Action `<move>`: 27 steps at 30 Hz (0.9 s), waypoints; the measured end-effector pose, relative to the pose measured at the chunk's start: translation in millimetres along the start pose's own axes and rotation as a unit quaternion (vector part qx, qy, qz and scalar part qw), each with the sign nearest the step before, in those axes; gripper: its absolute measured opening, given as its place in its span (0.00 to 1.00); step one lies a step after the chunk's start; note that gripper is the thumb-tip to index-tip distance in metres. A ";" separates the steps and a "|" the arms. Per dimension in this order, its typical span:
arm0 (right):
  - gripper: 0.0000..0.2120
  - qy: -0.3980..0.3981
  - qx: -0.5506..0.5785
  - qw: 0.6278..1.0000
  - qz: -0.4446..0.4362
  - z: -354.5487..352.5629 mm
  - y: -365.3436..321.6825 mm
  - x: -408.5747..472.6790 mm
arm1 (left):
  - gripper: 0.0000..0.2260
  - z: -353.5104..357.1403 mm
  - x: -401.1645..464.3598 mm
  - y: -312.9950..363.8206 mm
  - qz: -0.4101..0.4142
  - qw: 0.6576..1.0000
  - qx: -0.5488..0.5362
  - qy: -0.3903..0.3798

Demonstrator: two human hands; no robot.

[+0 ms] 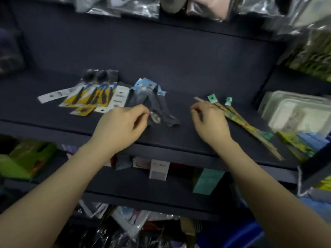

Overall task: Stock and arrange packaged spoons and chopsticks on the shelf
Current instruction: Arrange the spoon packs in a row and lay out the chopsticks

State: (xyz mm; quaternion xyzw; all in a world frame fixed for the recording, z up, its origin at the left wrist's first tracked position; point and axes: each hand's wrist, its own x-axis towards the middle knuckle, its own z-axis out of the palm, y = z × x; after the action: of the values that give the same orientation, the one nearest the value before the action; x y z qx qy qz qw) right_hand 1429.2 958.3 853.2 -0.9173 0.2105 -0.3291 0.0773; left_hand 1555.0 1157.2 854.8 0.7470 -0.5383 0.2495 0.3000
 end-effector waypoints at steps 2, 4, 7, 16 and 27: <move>0.12 -0.035 0.067 0.994 -0.076 14.3 -53.7 -11.5 | 0.14 -21.9 -32.7 -20.1 -0.023 1.000 0.006 0.019; 0.13 -0.083 0.098 0.982 -0.135 36.1 -108.1 -26.3 | 0.13 -43.7 -73.5 -46.4 -0.055 0.997 0.018 0.041; 0.13 -0.156 0.114 0.960 -0.201 83.1 -186.2 -50.4 | 0.13 -77.2 -143.7 -95.2 -0.117 0.992 0.040 0.028; 0.14 -0.475 0.084 0.850 -0.212 289.9 -367.5 -151.3 | 0.11 -141.2 -392.9 -255.6 -0.389 0.896 0.043 -0.209; 0.07 -0.754 0.056 0.654 -0.025 537.3 -422.7 -354.1 | 0.08 -65.1 -639.5 -329.7 -0.669 0.705 -0.046 -0.231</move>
State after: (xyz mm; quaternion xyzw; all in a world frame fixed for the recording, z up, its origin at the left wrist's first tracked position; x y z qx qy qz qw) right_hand 1666.8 1494.9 354.9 -0.8493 0.0378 0.4622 0.2521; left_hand 1677.0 1701.7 395.9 0.9308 0.0392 -0.2220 0.2879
